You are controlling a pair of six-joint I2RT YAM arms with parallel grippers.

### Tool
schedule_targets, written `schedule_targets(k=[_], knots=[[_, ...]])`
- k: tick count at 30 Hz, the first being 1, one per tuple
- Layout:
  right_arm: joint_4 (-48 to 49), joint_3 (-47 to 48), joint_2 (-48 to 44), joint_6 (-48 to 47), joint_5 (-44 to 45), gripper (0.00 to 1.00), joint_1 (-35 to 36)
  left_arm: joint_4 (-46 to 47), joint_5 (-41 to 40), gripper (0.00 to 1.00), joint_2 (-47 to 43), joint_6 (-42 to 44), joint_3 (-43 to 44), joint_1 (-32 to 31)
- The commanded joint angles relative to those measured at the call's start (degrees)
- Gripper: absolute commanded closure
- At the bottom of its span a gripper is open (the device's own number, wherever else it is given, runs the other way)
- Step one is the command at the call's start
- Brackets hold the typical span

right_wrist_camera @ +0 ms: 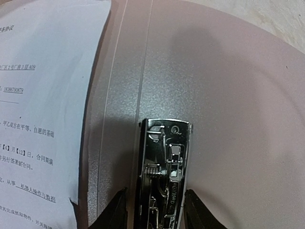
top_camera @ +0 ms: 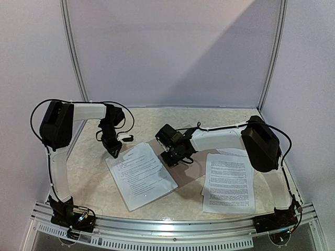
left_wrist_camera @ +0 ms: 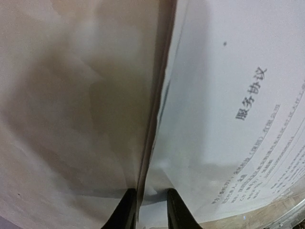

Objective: Put the files into the folder
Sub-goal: Rotate the folder with some files at the center of the board.

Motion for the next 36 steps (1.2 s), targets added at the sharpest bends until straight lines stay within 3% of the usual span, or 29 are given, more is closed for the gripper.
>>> schedule_targets(k=[1,11,18,26,29,36], knots=[[-0.63,-1.78,0.96,-5.75,-7.06,0.59,0.08,-1.57,-0.79,0.75,-3.73,0.21,-6.16,0.38],[0.51,-1.44,0.82,-24.89,-20.36,0.60,1.77,-6.63,6.65,0.71,-12.09,2.46,-18.90,-3.00],[-0.96,1.54,0.91,-30.09,-18.12,0.53,1.66,-12.44,10.08,0.58,-15.18,4.47,-19.66,-4.98],[0.68,0.96,-4.33,-25.23,-12.92,0.46,1.42,-15.94,3.76,0.46,-16.96,5.38,-8.72,-2.52],[0.73,0.66,-6.87,-20.49,-12.71,0.46,0.69,-11.11,-3.46,0.47,-14.06,4.45,-6.99,-2.48],[-3.21,-5.13,-12.82,1.26,-6.54,0.47,-0.06,-1.90,-16.31,0.55,-6.20,4.51,-7.16,-2.46]])
